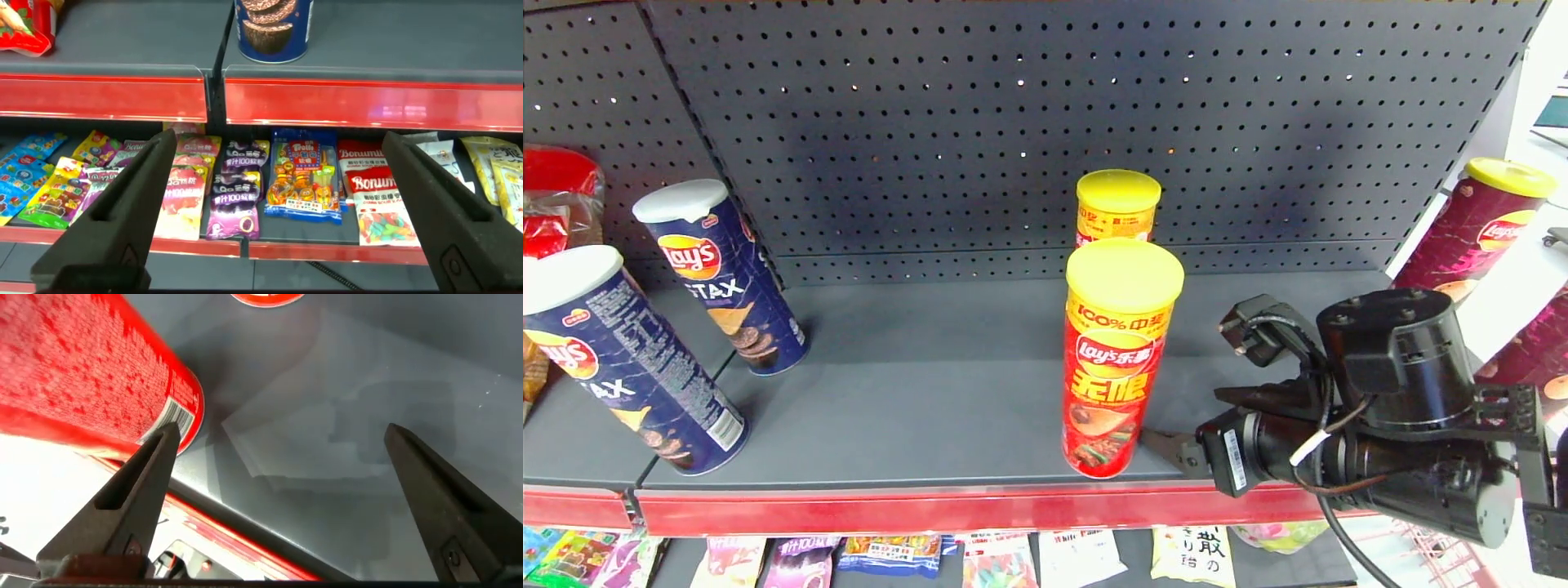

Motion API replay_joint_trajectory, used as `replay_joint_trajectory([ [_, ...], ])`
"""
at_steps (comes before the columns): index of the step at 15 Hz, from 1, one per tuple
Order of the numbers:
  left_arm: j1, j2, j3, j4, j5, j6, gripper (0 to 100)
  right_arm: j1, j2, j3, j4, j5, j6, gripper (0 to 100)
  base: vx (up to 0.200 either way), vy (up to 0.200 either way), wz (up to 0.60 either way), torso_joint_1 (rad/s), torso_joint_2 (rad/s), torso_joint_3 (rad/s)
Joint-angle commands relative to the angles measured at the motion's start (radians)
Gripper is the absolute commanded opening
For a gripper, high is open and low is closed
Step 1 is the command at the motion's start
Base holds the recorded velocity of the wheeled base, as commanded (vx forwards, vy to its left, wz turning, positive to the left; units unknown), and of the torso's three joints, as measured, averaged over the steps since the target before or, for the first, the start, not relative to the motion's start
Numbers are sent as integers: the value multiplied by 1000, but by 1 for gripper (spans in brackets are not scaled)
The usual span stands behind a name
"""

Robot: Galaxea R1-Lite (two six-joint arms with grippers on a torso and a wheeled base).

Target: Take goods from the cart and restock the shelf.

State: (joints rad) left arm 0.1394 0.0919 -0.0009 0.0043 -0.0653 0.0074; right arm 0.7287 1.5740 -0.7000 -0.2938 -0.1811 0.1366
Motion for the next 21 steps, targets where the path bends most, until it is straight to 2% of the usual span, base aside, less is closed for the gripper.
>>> replay_joint_trajectory([
  [1,0,2,1,0,-1,0,100,-8,-31,16,-1,0,0,100,0,0,0,0,0,0],
  [6,0,2,-1,0,-1,0,100,-46,-374,208,9,18,-28,100,0,0,0,0,0,0],
  [8,0,2,-1,0,-1,0,100,-114,-625,355,10,124,-111,100,0,0,0,0,0,0],
  [10,0,2,1,0,1,0,100,-315,-916,487,96,347,-230,100,0,0,0,0,0,0],
  [11,0,2,1,0,-1,0,100,-439,-1063,502,208,454,-269,100,0,0,0,0,0,0],
  [12,0,2,1,0,-1,0,100,-516,-1180,496,312,502,-273,100,0,0,0,0,0,0],
  [13,0,2,-1,0,1,0,100,-583,-1295,490,386,497,-273,100,0,0,0,0,0,0],
  [15,0,2,1,0,1,0,100,-698,-1464,528,409,450,-269,100,0,0,0,0,0,0],
  [16,0,2,1,0,-1,0,100,-712,-1520,550,409,428,-262,100,0,0,0,0,0,0],
  [17,0,2,-1,0,1,-1,100,-730,-1574,597,389,356,-230,100,0,0,0,0,0,0],
  [18,0,2,1,0,-1,0,100,-730,-1573,606,364,241,-180,100,0,0,0,0,0,0],
  [19,0,2,-1,0,1,0,100,-730,-1573,609,361,215,-167,100,0,0,0,0,0,0],
  [20,0,2,1,0,1,-1,100,-730,-1573,659,346,129,-124,100,0,0,0,0,0,0],
  [21,0,2,-1,0,-1,0,100,-730,-1573,657,340,129,-103,100,0,0,0,0,0,0],
])
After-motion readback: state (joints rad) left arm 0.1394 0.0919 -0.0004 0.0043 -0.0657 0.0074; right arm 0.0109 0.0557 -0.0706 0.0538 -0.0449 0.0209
